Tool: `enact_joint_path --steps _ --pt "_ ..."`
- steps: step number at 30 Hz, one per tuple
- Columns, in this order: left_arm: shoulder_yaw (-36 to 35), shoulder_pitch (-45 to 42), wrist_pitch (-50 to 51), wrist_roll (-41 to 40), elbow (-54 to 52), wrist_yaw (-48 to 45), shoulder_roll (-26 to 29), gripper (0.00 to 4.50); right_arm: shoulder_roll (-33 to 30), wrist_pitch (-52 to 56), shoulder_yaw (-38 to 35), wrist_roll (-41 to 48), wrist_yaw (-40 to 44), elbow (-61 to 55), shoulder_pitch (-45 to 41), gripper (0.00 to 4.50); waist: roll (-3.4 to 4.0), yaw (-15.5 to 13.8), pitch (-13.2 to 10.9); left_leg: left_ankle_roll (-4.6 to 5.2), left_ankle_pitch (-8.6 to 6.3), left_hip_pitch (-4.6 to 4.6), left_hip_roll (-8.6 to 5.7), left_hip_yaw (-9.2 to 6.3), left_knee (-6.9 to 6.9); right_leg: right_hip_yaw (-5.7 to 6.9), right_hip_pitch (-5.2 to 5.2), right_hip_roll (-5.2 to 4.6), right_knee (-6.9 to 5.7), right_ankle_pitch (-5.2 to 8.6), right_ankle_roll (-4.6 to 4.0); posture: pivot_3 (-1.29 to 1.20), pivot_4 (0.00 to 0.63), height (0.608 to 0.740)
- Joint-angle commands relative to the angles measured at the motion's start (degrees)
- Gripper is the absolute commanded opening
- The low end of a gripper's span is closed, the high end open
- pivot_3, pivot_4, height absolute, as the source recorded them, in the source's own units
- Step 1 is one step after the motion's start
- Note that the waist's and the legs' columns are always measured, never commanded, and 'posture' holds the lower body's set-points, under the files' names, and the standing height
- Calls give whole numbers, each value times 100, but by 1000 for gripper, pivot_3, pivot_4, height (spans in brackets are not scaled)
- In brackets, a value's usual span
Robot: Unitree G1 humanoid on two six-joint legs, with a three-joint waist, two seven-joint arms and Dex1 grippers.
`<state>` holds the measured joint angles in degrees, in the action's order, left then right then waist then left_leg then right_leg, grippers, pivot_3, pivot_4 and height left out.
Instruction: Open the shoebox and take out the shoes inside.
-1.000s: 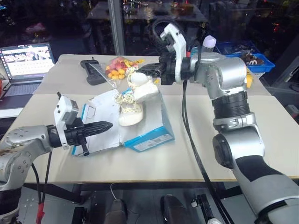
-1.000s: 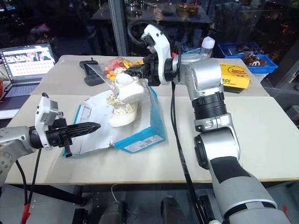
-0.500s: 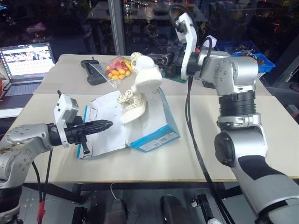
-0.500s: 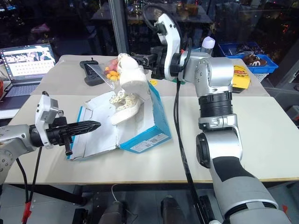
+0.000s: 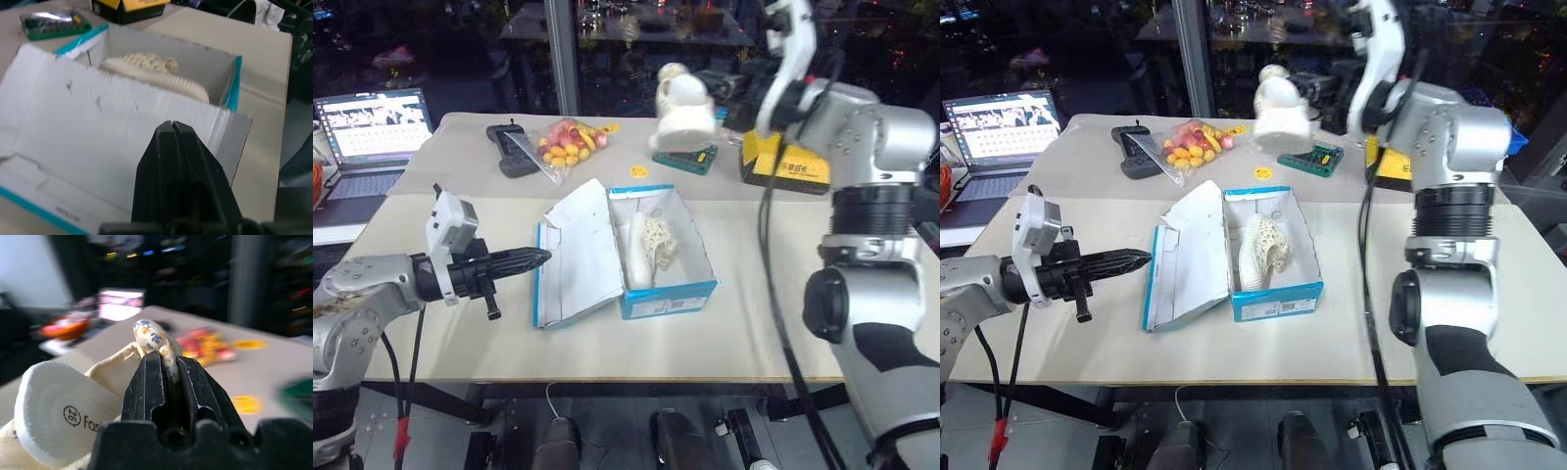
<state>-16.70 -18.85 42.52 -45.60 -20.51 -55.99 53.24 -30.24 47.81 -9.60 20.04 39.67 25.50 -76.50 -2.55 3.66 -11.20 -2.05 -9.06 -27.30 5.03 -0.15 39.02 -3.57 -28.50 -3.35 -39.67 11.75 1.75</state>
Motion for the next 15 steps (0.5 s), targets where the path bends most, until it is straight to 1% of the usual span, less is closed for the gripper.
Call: enact_joint_path --steps 1,4,6,9,10,13,15 --pt "-191 -311 7 -185 -85 -172 249 0 -470 -637 98 -526 -327 -105 325 1 0 4 0 0 0 0 -1 0 0 -2 0 0 2 0 0 0 150 664" --pt "-240 -518 3 -230 51 -231 370 0 -782 -1062 251 -986 -629 11 836 1 0 6 0 0 0 1 -6 0 0 -6 1 -2 4 0 0 0 150 664" --pt "-250 -596 -9 -247 102 -317 464 0 -914 -1439 351 -1299 -855 114 1369 1 3 14 -2 0 0 1 -8 0 0 -10 1 -2 5 0 1 0 150 664" --pt "-241 -640 -43 -228 154 -413 537 0 -959 -1753 475 -1592 -1102 306 1895 1 5 47 -3 2 1 3 -14 1 0 -20 1 -1 6 0 4 0 150 664" --pt "-235 -654 -55 -217 175 -460 560 0 -935 -1872 536 -1790 -1384 484 2091 1 6 58 -4 4 2 4 -15 1 1 -24 1 -1 6 0 6 0 150 664" --pt "-228 -687 -71 -207 221 -533 592 0 -867 -2046 636 -2162 -1984 858 2322 1 12 69 -8 8 5 6 -18 1 1 -28 1 0 6 -2 8 0 150 664" --pt "-241 -701 -66 -222 238 -565 606 0 -763 -2006 574 -2212 -2323 1093 2321 1 14 76 -10 9 5 7 -22 1 2 -34 1 0 5 -5 13 0 150 664"
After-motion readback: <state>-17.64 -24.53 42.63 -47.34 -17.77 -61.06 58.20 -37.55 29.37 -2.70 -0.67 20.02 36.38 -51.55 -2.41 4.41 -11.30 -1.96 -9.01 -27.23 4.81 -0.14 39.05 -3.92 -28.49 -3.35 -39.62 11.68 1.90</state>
